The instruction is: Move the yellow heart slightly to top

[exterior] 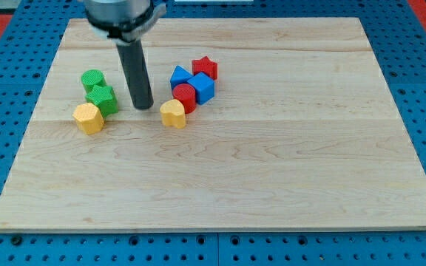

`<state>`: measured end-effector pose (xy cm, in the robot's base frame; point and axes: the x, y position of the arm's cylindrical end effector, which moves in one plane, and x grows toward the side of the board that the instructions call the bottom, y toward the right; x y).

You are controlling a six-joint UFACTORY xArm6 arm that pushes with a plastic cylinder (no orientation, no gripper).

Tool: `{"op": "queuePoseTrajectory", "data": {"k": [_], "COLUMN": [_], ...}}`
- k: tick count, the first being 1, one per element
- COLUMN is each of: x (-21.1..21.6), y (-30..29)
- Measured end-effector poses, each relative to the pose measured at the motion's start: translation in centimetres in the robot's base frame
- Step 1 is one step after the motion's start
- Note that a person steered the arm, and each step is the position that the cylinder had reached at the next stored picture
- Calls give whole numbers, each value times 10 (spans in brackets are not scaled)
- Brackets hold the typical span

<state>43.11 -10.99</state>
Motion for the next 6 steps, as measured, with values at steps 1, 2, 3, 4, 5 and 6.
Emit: {"op": "queuePoseTrajectory", "data": {"k": [1, 2, 3, 4, 5, 6], "x": [26, 28, 29, 25, 4, -4], "y": [14, 37, 70, 100, 100, 100]}}
